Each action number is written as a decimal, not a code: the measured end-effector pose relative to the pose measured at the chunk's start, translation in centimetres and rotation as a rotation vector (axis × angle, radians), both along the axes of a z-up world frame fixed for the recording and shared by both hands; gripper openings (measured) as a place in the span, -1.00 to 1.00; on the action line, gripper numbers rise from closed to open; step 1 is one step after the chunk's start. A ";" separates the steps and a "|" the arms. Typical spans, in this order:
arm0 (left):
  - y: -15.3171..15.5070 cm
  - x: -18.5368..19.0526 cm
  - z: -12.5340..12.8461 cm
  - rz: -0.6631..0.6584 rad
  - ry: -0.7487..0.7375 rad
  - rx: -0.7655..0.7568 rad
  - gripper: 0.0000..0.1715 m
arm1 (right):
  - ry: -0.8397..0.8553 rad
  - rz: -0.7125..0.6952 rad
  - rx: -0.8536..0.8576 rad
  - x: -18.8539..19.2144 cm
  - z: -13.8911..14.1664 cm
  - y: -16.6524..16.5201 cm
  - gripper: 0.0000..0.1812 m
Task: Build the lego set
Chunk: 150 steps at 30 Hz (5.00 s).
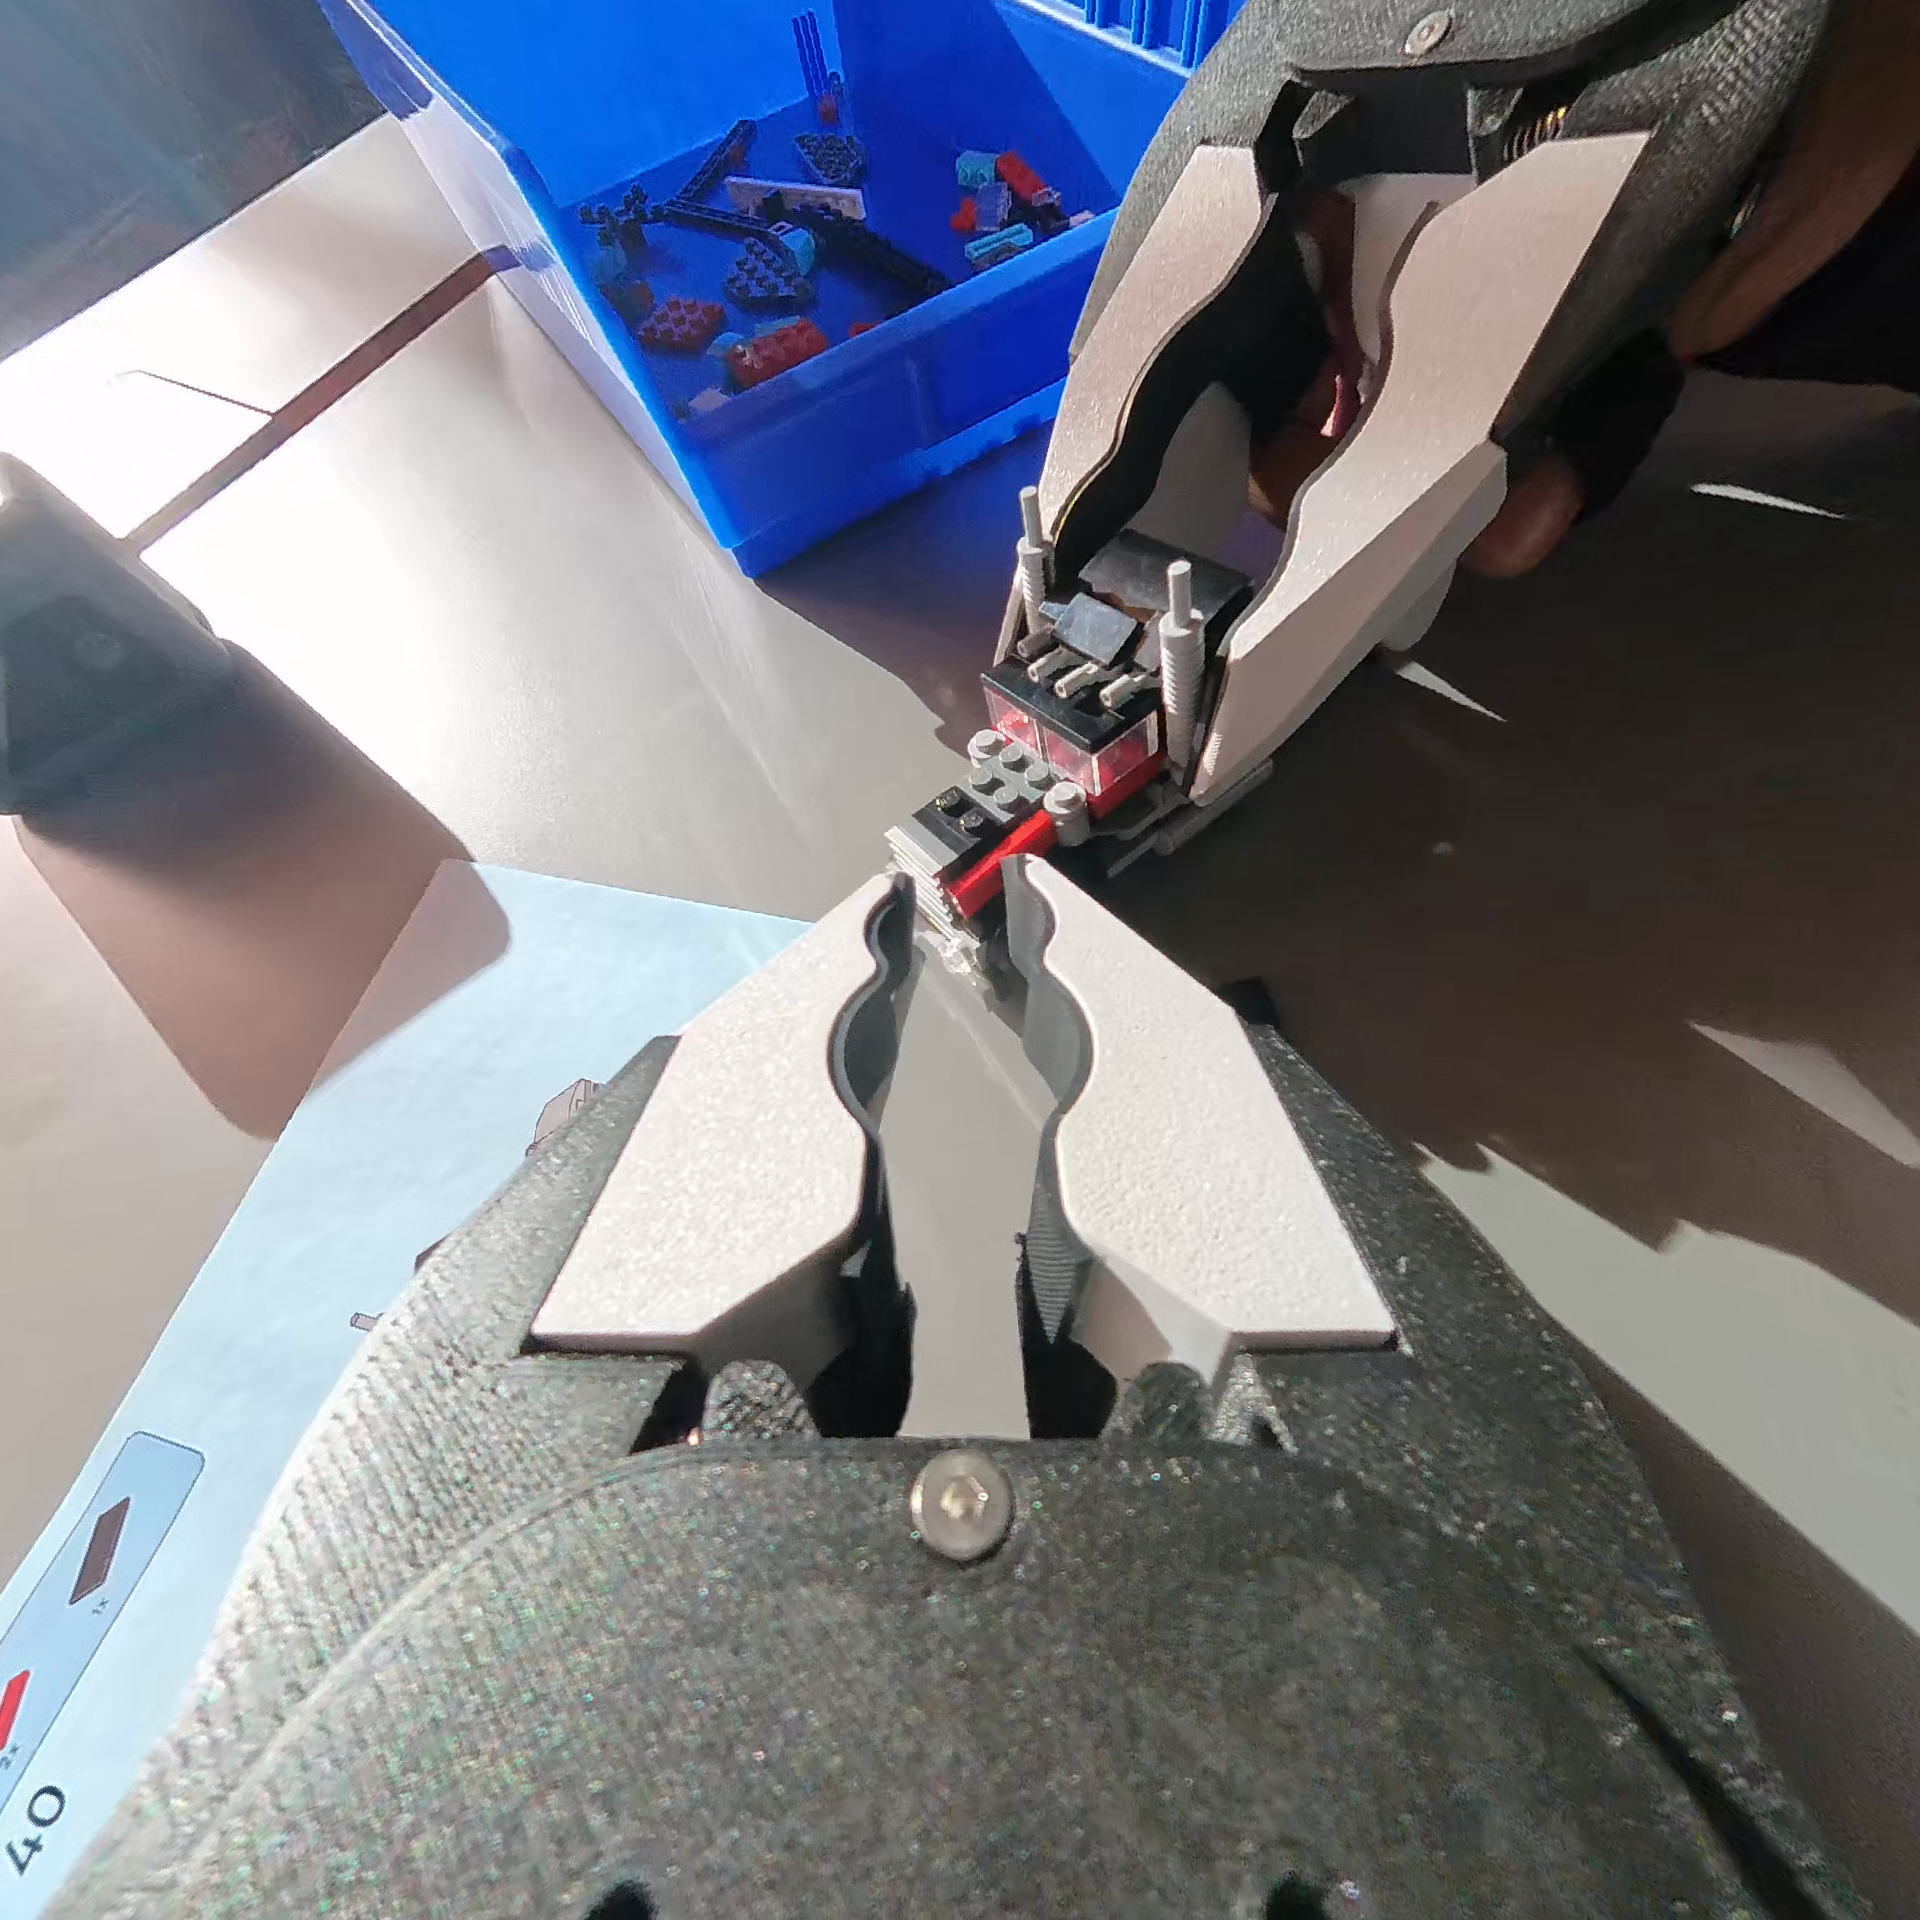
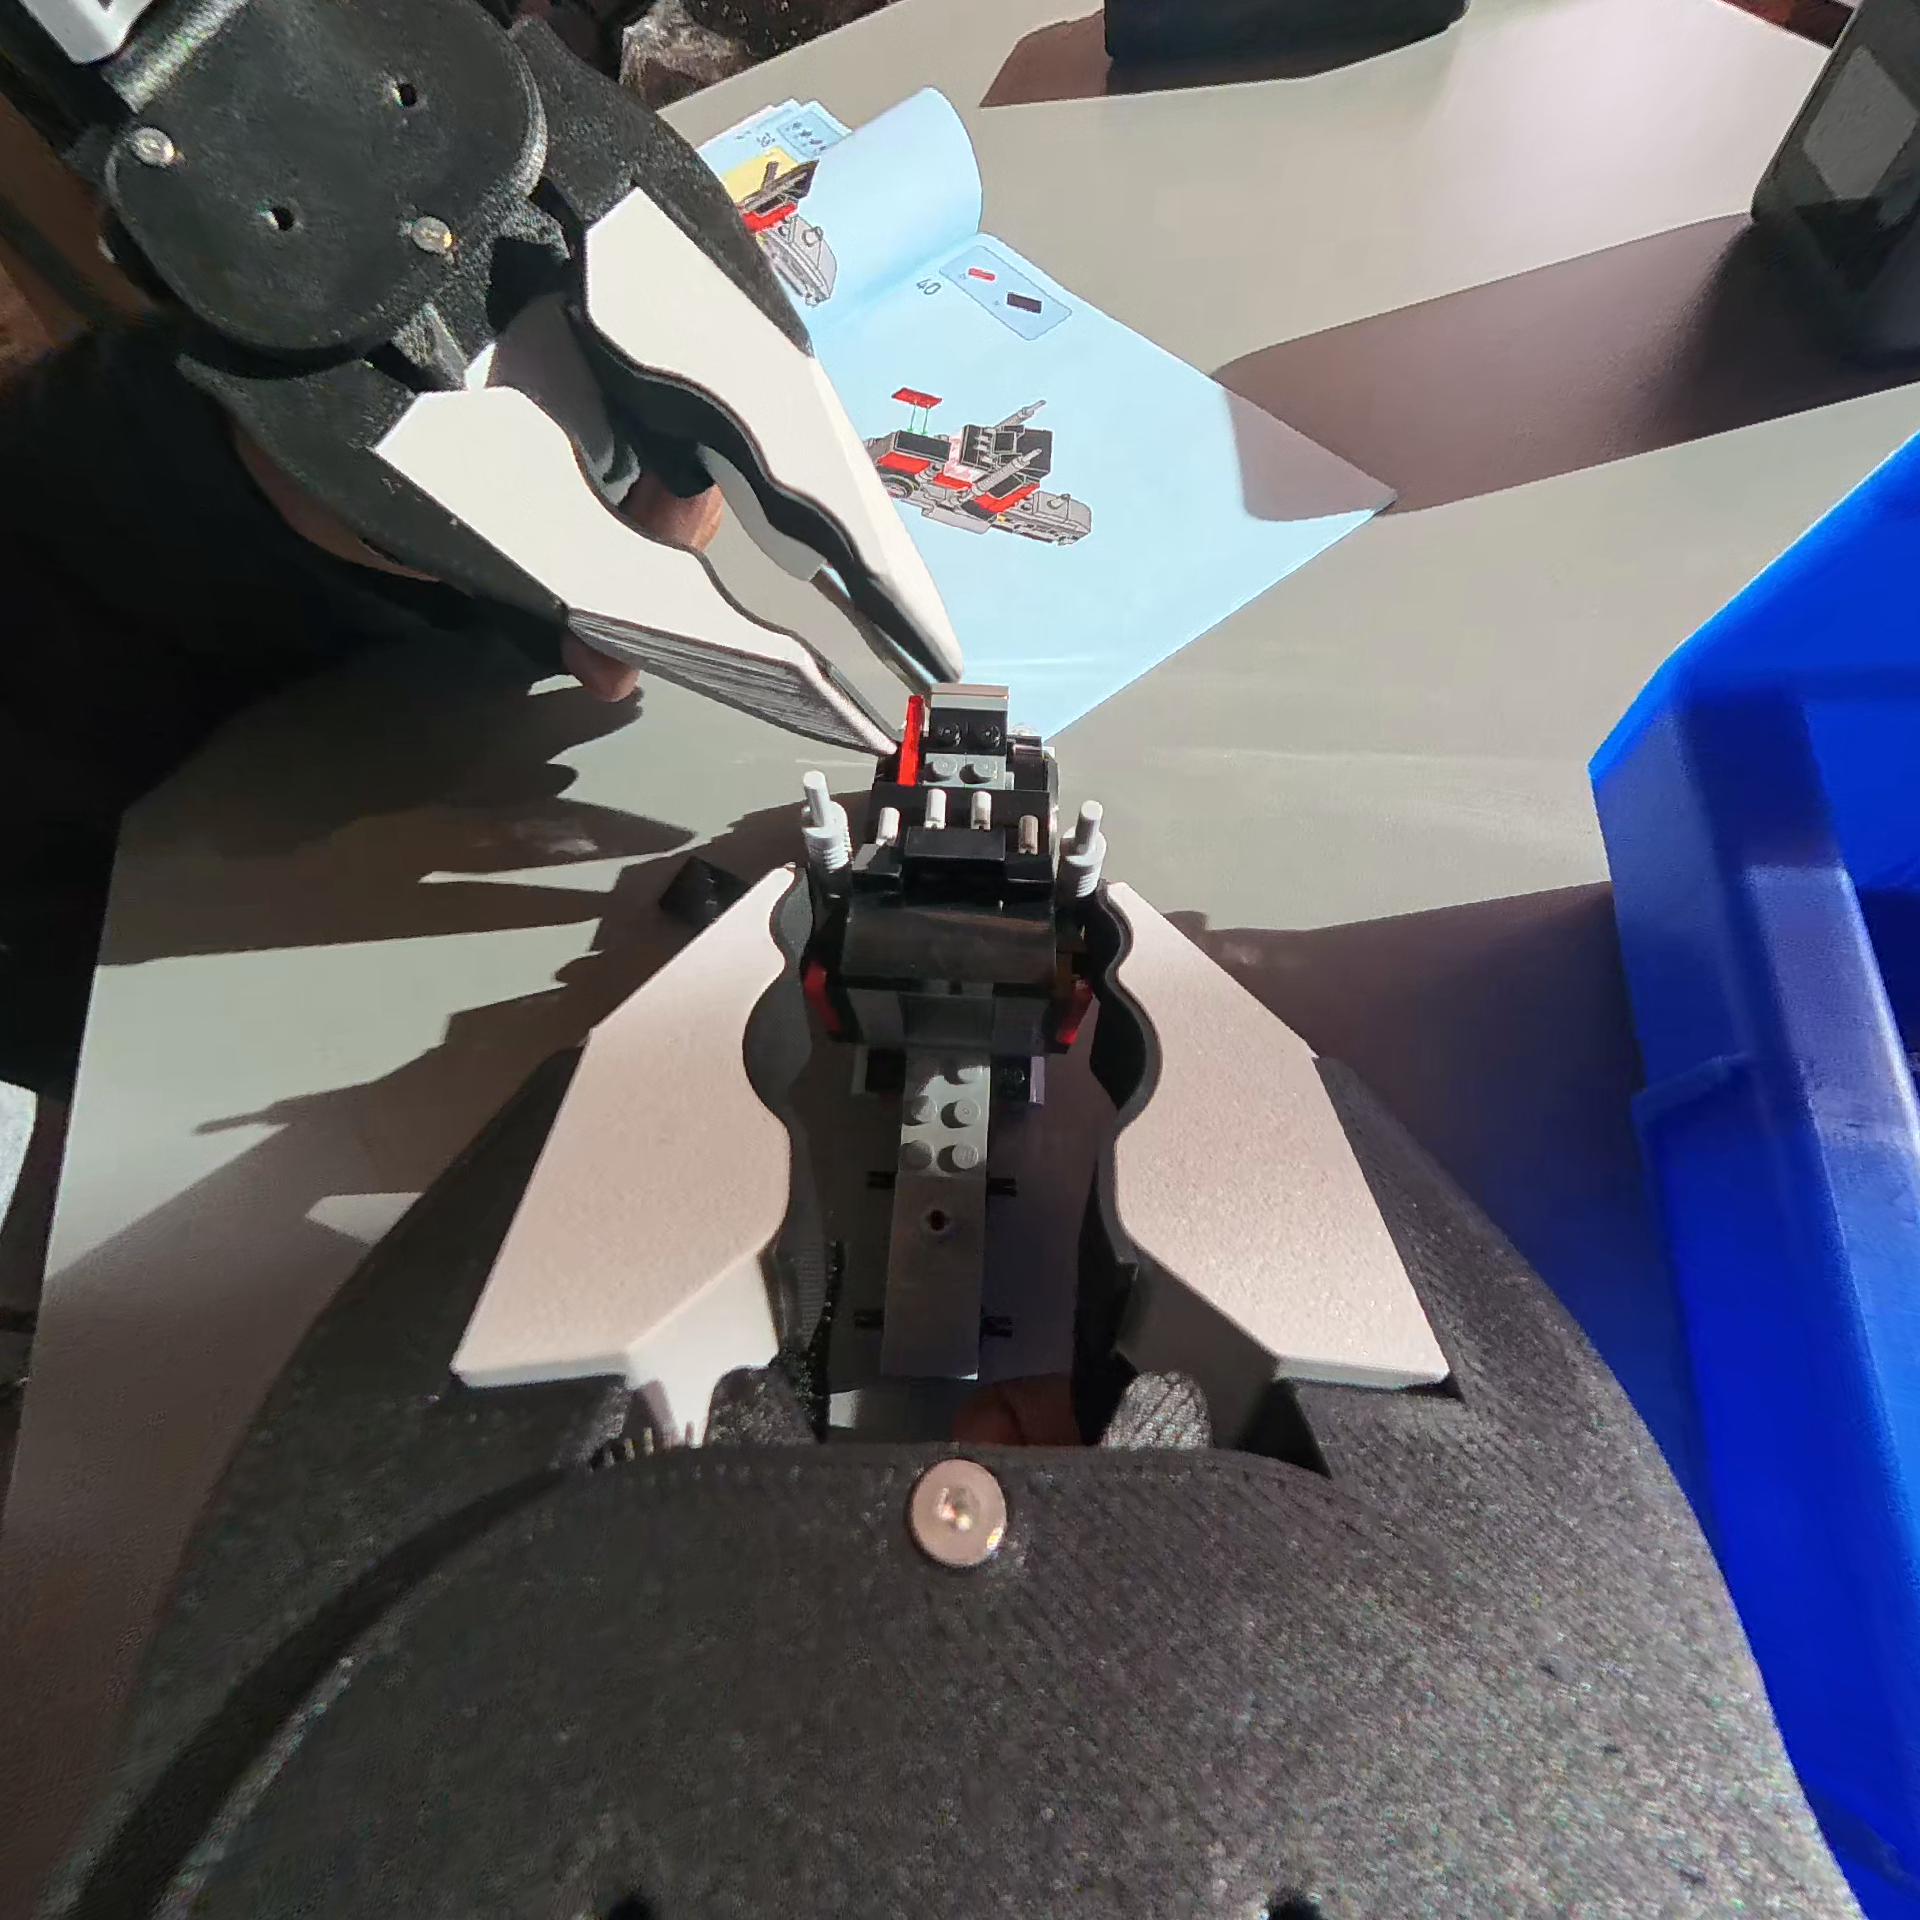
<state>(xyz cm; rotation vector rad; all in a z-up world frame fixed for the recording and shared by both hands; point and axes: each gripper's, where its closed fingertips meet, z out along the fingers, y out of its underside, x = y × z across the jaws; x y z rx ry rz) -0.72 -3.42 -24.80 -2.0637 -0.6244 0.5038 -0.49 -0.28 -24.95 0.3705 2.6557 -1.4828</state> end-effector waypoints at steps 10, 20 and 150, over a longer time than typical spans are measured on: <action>0.1 0.0 0.1 -0.034 -0.014 0.015 -0.66 | -0.018 0.021 -0.003 0.3 0.0 0.1 -0.40; 1.0 1.1 -0.1 -0.142 -0.052 0.028 -0.65 | -0.094 0.071 -0.006 1.4 0.0 0.7 -0.40; 0.5 2.1 6.1 -0.190 -0.192 0.625 -0.37 | 0.071 0.102 -0.169 1.4 3.9 0.8 -0.41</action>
